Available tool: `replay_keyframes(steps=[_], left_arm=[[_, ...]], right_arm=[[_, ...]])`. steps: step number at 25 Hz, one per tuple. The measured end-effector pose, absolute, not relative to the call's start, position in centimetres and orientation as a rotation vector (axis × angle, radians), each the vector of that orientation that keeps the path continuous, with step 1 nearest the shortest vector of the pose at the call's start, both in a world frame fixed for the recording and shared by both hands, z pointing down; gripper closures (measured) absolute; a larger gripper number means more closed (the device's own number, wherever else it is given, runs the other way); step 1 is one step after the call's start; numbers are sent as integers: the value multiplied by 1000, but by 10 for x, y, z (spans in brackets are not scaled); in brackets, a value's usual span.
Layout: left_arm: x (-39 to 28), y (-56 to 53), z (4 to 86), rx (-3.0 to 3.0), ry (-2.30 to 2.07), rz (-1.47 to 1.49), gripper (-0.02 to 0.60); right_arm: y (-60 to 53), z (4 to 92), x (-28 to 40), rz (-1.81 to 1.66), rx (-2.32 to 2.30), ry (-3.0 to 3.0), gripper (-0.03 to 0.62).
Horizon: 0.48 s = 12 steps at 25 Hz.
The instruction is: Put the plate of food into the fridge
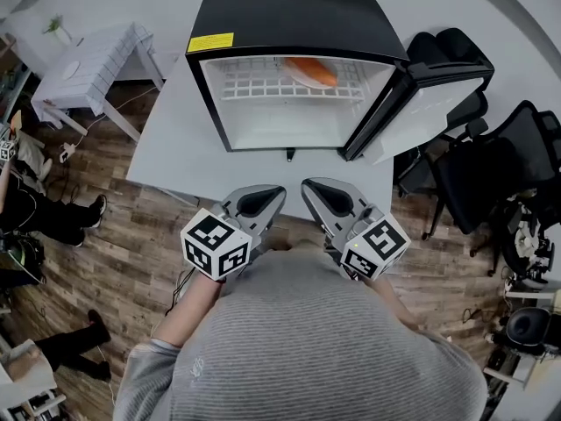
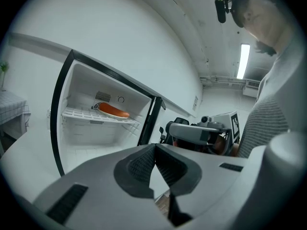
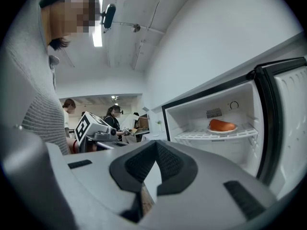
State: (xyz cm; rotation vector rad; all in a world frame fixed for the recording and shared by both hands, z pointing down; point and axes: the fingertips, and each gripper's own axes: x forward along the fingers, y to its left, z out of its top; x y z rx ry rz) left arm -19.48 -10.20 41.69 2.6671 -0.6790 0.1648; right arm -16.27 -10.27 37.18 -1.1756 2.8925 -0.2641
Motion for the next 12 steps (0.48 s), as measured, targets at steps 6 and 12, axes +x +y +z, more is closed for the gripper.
replay_keyframes(steps=[6,12], left_arm=[[-201,-103,418,2657,-694,166,571],[-202,-105,419,2652,-687,164,571]], right_arm=[[-105,372,-169,-269,-1157,2903,582],[-106,375,-170,-283,-1168,2904,582]])
